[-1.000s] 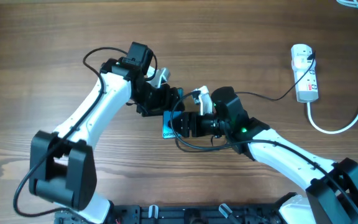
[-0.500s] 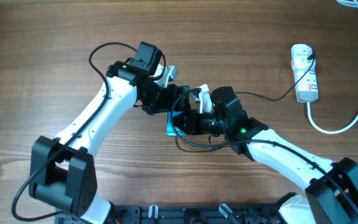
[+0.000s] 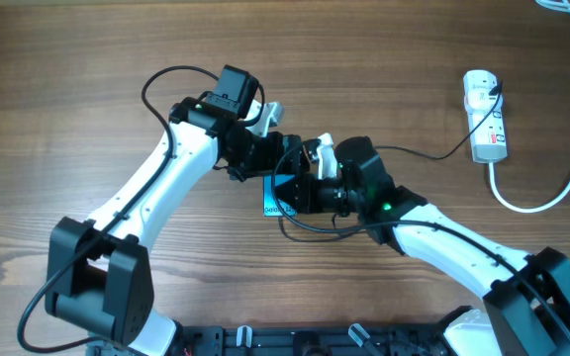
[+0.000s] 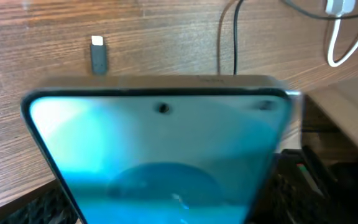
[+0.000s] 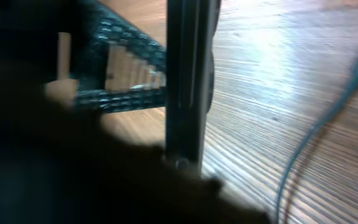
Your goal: Plug charger to phone and switch on socket
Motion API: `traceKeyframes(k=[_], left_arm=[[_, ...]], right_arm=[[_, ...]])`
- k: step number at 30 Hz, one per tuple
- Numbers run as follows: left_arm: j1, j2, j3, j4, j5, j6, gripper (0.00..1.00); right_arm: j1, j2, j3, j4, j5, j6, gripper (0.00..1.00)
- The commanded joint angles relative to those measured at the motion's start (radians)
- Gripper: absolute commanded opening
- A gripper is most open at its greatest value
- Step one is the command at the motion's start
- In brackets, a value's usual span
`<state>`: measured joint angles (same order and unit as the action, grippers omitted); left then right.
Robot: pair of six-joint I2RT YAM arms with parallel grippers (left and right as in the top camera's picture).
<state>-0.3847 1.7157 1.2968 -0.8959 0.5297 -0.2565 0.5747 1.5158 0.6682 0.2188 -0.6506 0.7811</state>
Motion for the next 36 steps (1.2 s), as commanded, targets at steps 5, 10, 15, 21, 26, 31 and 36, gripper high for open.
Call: traceKeyframes(k=[5,10,15,21,26,31,36], left_arm=[[0.171,-0.12,0.0,0.035,0.459,0.149,0.88],[0.204,-0.138,0.0,0.136,0.742,0.149,0.74],[0.204,-0.138,0.0,0.19,0.832,0.149,0.66],[0.204,-0.139,0.0,0.22,0.911,0.149,0.63],[0.204,-0.139,0.0,0.231,0.947,0.149,0.54],[0.203,-0.139,-0.001,0.23,0.948,0.148,0.48],[0.171,-0.139,-0.001,0.23,0.947,0.149,0.43]], right_arm=[[-0.13,-0.003,0.022,0.188,-0.269,-0.018,0.04],[-0.131,-0.003,0.022,0.345,-0.358,0.014,0.04],[-0.131,-0.003,0.022,0.54,-0.433,0.083,0.04],[-0.131,-0.003,0.022,0.64,-0.473,0.137,0.04],[-0.155,-0.003,0.022,0.637,-0.473,0.14,0.04],[-0.171,-0.003,0.022,0.637,-0.471,0.154,0.04],[-0.171,-0.003,0.022,0.639,-0.469,0.163,0.04]])
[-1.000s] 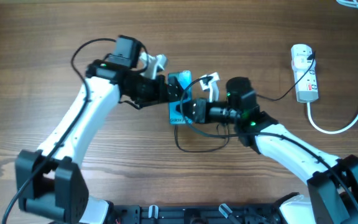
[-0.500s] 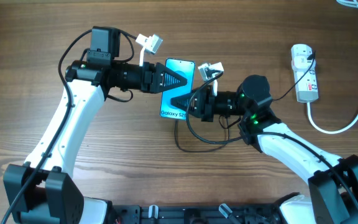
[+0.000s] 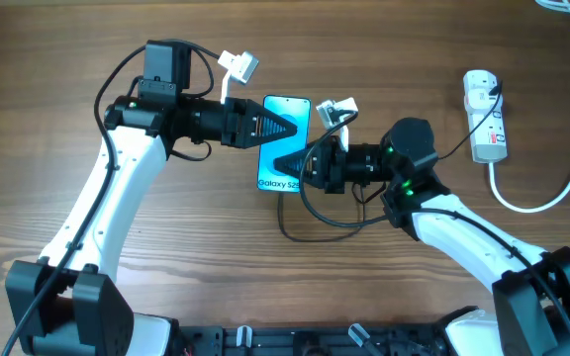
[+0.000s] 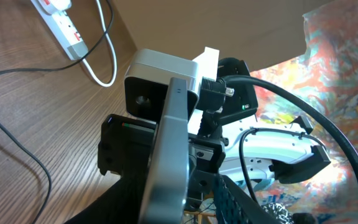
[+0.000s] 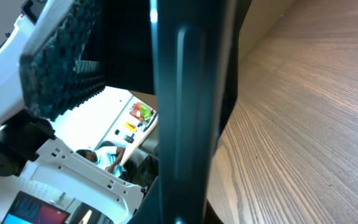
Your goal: Plug charger to phone and switch on socket
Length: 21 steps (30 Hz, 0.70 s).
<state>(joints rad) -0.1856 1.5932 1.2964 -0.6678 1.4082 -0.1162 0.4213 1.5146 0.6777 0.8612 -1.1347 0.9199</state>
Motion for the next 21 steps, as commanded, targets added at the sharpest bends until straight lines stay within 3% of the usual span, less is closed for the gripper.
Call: traceKeyframes(k=[1,11,21], left_arm=[[-0.036,-0.017,0.0,0.002,0.069,0.008,0.43],[-0.084,-0.017,0.0,0.004,0.068,0.008,0.4],[-0.074,-0.017,0.0,0.035,0.06,0.008,0.12]], right_arm=[[-0.017,-0.002,0.012,0.0,0.014,0.027,0.04],[-0.017,-0.002,0.012,0.089,0.031,0.105,0.04],[-0.017,-0.002,0.012,0.089,0.026,0.13,0.04]])
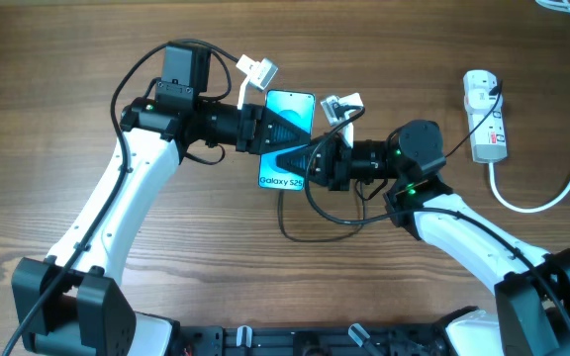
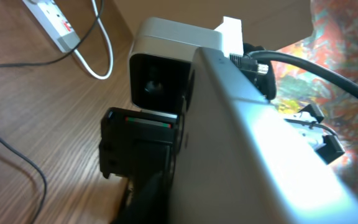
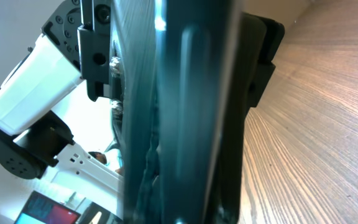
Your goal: Plug charger to phone and switch on socket
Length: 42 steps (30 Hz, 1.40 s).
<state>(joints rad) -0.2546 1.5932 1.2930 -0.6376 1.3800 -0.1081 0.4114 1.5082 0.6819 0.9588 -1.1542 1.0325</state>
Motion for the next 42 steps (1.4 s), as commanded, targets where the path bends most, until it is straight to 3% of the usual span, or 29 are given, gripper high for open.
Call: traceKeyframes(k=[1,8,12,16,21,23,25,29,42], left_arm=[[-0.002,-0.017,0.003,0.007,0.088,0.0,0.11],[0.034,-0.017,0.003,0.007,0.085,0.0,0.14],[0.044,-0.017,0.003,0.007,0.085,0.0,0.11],[0.044,-0.017,0.003,0.007,0.085,0.0,0.2],[0.044,-0.017,0.003,0.007,0.085,0.0,0.21],[0.044,-0.017,0.003,0.009,0.085,0.0,0.28],[0.044,-0.017,0.003,0.015,0.085,0.0,0.29],[0.044,-0.017,0.003,0.033,0.085,0.0,0.17],[0.043,-0.017,0.003,0.046,0.085,0.0,0.04]], right_arm=[[-0.007,0.005,0.008,-0.009,0.044,0.018,0.04],[-0.007,0.005,0.008,-0.008,0.045,0.044,0.04],[-0.007,0.005,0.008,-0.008,0.058,0.051,0.04],[-0.007,0.005,0.008,-0.008,0.085,0.076,0.04],[-0.007,0.005,0.008,-0.002,0.108,0.097,0.04],[-0.007,0.005,0.008,-0.002,0.116,0.097,0.04],[-0.007,0.005,0.008,-0.002,0.122,0.098,0.04],[-0.007,0.005,0.008,-0.002,0.129,0.12,0.04],[-0.007,0.005,0.008,-0.003,0.159,0.154,0.04]])
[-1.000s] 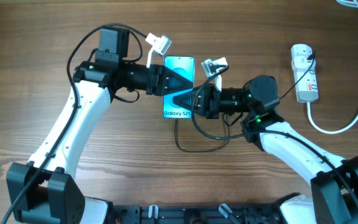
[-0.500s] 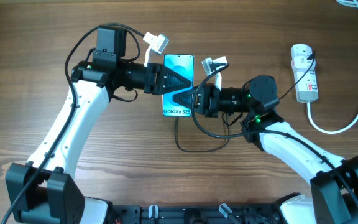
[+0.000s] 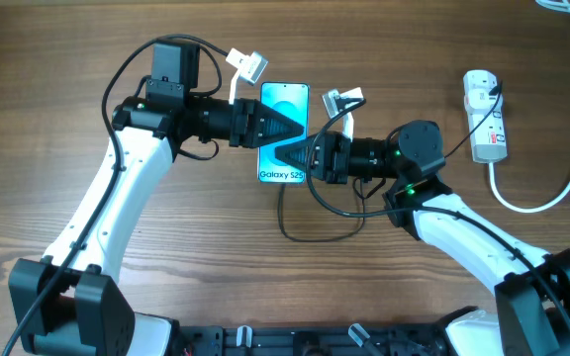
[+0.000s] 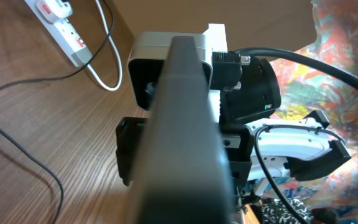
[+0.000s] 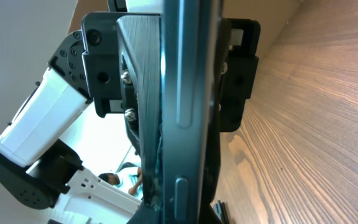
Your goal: Plug charger to phone and switch on socket
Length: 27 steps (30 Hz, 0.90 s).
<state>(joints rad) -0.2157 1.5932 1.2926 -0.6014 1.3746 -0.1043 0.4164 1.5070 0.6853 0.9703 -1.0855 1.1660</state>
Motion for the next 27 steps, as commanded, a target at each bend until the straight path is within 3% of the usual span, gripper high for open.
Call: traceKeyframes(k=[1,4,6,8,14,17,23,27], left_arm=[[0.005,-0.017,0.003,0.019,0.09,-0.004,0.04],[0.005,-0.017,0.003,0.04,0.078,-0.004,0.04],[0.005,-0.017,0.003,0.041,0.022,-0.005,0.04],[0.005,-0.017,0.003,0.036,-0.093,-0.008,0.04],[0.005,-0.017,0.003,-0.063,-0.497,-0.079,0.04],[0.005,-0.014,0.003,-0.132,-0.567,-0.115,0.04],[0.005,0.008,0.003,-0.248,-0.546,-0.205,0.04],[0.005,0.014,0.001,-0.292,-0.229,-0.204,0.04]], right_arm=[[-0.012,0.006,0.005,-0.014,0.091,0.02,0.07],[-0.012,0.006,0.005,-0.014,0.09,0.019,0.53],[-0.012,0.006,0.005,-0.017,0.091,0.019,0.73],[-0.012,0.006,0.005,-0.017,0.091,0.011,0.85],[-0.069,0.006,0.004,-0.084,0.054,-0.058,0.96],[-0.128,0.006,0.003,-0.222,0.045,-0.129,0.97],[-0.272,0.006,0.003,-0.602,0.098,-0.288,1.0],[-0.372,0.006,0.003,-0.905,0.291,-0.299,1.0]])
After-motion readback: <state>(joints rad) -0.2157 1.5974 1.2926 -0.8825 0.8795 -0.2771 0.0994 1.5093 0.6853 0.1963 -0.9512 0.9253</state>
